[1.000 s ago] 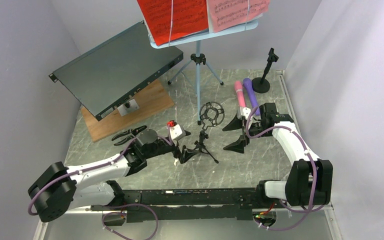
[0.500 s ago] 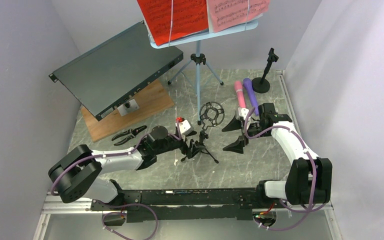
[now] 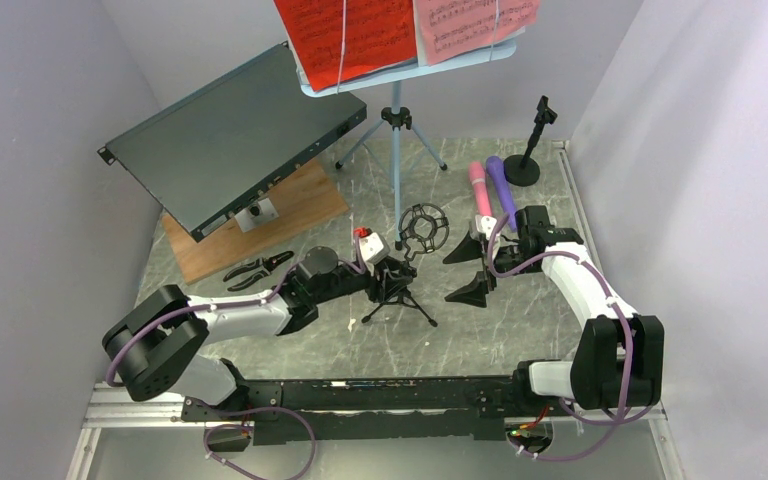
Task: Pack up the instrument practice props
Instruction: Pick up the microphone stand at the center of the board.
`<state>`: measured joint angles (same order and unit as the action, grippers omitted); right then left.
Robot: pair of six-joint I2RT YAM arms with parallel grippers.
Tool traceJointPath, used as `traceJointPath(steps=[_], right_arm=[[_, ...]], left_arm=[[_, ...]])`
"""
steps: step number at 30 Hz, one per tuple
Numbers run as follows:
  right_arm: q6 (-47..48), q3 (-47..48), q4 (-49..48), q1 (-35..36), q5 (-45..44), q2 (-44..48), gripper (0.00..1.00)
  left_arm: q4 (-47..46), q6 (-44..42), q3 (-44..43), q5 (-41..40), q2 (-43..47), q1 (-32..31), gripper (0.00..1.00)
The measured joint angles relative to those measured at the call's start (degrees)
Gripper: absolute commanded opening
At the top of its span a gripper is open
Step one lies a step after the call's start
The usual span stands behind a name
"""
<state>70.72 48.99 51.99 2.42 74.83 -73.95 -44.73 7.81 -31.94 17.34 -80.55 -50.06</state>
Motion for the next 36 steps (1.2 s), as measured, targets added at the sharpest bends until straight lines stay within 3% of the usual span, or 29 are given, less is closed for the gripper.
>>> traceJointPath(steps=[10, 22, 36], right_arm=[[-0.4, 0.0, -0.3, 0.5, -0.5, -0.3, 0.93], [-1.2, -1.2, -2.7, 2.6, -4.1, -0.4, 0.93], [-5.9, -2.6, -7.9, 3.7, -4.7, -0.5, 0.91]], left_arm=[[1.2, -1.2, -1.6, 1.9, -0.1, 0.0, 0.0], [2.5, -0.9, -2.5, 0.4, -0.1, -0.6, 0.0], [2.5, 5.2, -6.1, -16.0, -0.1, -3.5, 0.0]])
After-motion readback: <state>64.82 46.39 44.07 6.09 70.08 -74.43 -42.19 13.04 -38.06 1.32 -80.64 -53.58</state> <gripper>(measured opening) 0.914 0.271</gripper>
